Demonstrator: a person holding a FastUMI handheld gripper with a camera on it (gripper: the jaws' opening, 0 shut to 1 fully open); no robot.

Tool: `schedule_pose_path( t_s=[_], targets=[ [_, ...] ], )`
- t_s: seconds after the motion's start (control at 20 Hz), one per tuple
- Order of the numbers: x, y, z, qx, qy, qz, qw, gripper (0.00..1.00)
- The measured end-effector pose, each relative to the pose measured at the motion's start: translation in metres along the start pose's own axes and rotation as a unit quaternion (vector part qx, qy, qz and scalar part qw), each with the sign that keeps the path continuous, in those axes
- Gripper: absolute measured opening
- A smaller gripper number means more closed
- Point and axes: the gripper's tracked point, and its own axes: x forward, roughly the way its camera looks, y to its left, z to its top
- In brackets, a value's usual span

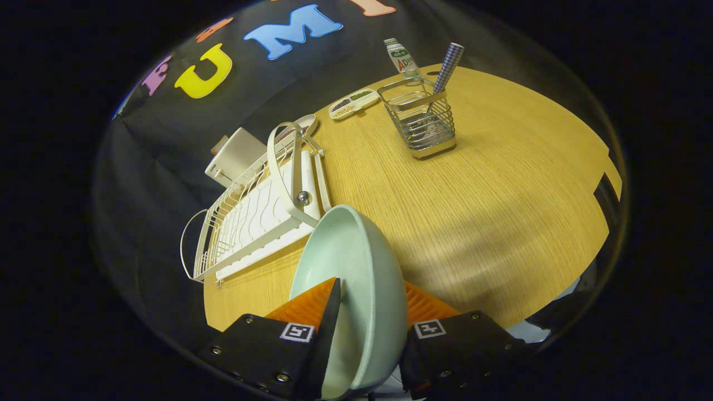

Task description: Take the plate from the dish rack, then take the spoon from the basket and place it into the plate.

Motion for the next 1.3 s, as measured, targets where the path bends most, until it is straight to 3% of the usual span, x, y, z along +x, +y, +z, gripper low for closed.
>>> schedule_pose_path(
  t_s=[0.05,0.2,0.55,1.0,1.3],
  targets=[
    [-0.002,-0.005,0.005,-0.002,-0.009,-0.011,1.0,0.54],
    [-0.006,-0.016,0.018,-0.001,-0.033,-0.033,0.999,0.82],
    [-0.021,-0.024,0.087,0.0,-0.127,-0.052,0.991,0.82],
    [-0.043,-0.059,0.192,0.059,-0.251,-0.09,0.962,0.81],
    [-0.032,-0.094,0.227,0.101,-0.272,-0.117,0.95,0.82]
  ],
)
